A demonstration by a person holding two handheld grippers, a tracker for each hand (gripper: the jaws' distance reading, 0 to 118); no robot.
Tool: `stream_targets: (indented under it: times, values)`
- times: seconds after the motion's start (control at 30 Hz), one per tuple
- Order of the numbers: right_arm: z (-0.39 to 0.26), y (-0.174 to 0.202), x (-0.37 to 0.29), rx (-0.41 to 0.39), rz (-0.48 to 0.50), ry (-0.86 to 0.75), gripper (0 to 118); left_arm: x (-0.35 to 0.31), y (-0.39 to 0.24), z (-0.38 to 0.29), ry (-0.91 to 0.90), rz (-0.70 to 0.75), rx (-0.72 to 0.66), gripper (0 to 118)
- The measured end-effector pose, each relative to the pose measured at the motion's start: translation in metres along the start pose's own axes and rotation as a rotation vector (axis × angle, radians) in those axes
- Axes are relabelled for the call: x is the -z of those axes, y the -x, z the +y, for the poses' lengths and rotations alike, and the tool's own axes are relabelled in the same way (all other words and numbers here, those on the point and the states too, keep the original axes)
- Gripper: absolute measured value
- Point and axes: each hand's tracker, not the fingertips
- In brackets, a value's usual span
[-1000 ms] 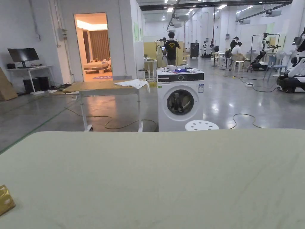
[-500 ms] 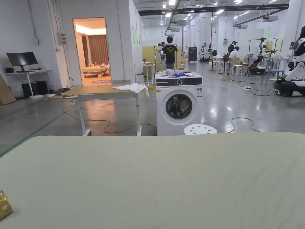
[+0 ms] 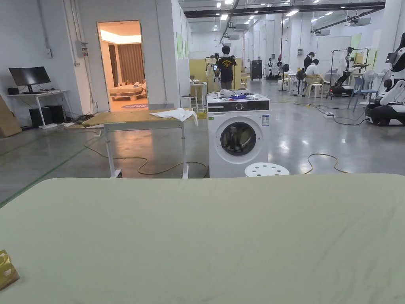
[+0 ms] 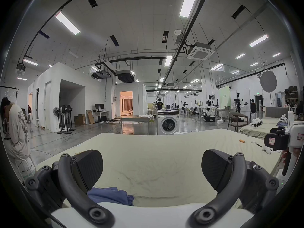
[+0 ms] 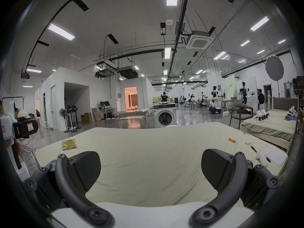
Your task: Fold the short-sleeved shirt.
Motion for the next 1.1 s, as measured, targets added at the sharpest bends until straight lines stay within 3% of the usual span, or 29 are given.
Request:
stream_targets:
  times: [0.17, 0.33, 0.47, 0.63, 0.83, 1.1]
  values:
    - [0.005, -0.002, 0.002, 0.031, -0.009, -0.006, 118, 0.000, 0.000, 0.001, 0.002, -0.006, -0.008, 118]
    - [0.018, -0.005, 0.005, 0.177, -0.066, 0.048, 118, 0.003, -0.002, 0.001, 0.031, -0.002, 0.004, 118]
    - [0.027, 0.002, 0.011, 0.173, -0.187, 0.184, 118, 0.002, -0.002, 0.002, 0.036, 0.002, -0.002, 118]
    - [0.027, 0.004, 0.011, 0.234, -0.190, 0.212, 118, 0.003, -0.002, 0.006, 0.034, -0.015, -0.016, 118]
    - [0.031, 0.013, 0.010, 0.187, -0.203, 0.232, 118, 0.003, -0.003, 0.007, 0.033, -0.030, -0.020, 118]
    - [0.030, 0.018, 0.010, 0.173, -0.148, 0.253, 118, 0.003, -0.006, 0.011, 0.026, -0.040, -0.034, 118]
